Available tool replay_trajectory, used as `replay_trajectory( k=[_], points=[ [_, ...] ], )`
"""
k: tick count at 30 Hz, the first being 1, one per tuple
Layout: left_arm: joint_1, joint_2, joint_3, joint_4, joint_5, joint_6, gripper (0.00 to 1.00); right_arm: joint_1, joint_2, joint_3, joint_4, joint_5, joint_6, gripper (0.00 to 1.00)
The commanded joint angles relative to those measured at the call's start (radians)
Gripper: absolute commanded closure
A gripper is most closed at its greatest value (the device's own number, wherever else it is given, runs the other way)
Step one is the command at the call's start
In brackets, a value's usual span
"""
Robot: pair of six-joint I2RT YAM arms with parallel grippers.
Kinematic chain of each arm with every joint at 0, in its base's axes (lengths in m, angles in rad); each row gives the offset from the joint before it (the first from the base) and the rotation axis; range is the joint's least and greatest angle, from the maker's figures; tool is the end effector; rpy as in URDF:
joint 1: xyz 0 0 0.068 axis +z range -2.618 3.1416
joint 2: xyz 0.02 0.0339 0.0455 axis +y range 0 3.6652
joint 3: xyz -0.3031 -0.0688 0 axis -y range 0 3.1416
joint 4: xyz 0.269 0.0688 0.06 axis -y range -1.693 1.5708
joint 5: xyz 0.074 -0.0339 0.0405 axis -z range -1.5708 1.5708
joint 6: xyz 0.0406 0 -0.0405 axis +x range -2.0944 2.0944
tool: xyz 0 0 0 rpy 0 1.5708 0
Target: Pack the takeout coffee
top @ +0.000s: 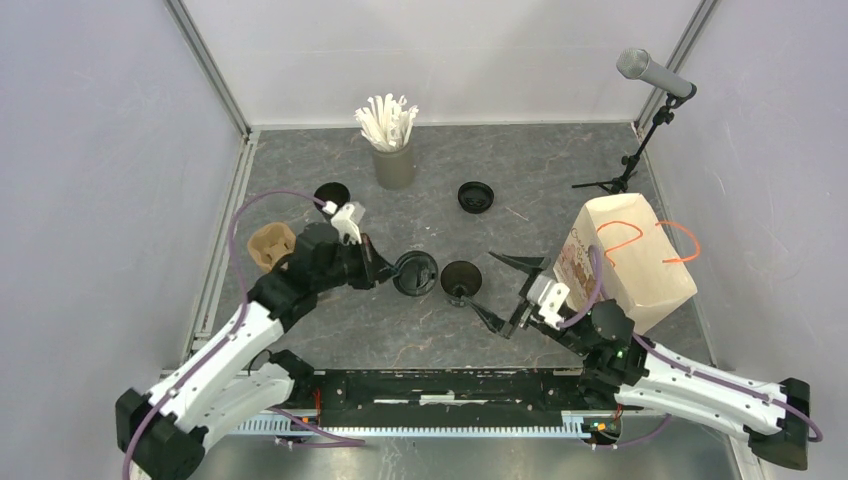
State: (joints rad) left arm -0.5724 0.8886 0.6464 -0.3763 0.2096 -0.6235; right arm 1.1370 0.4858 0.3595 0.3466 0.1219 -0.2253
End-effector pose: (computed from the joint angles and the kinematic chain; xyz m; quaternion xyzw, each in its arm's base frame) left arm 0.1611 -0.1139 0.2766 0.0254 0.8848 -0.3335 0.3244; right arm 0.0624 0.1231 0.3056 -0.3559 0.5146 0.3088 0.7163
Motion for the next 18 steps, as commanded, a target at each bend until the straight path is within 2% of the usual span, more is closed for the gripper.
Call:
replay_trajectory(
  k=[1, 6, 10, 18],
  points=[
    [0.011, -0.108, 0.089, 0.111, 0.263, -0.125, 0.98, 0.003, -0.040, -0.111, 0.309, -0.178, -0.132, 0.02],
    [0.011, -0.148, 0.042, 0.415, 0.466, -0.377, 0.98, 0.003, -0.031, -0.239, 0.617, -0.404, -0.293, 0.02],
    [0.010, -0.169, -0.022, 0.660, 0.529, -0.577, 0.98, 0.003, 0.067, -0.273, 0.832, -0.434, -0.355, 0.02],
    [0.000, -0.160, -0.072, 0.784, 0.585, -0.700, 0.98, 0.005, 0.271, -0.209, 1.089, -0.409, -0.357, 0.02]
  ],
)
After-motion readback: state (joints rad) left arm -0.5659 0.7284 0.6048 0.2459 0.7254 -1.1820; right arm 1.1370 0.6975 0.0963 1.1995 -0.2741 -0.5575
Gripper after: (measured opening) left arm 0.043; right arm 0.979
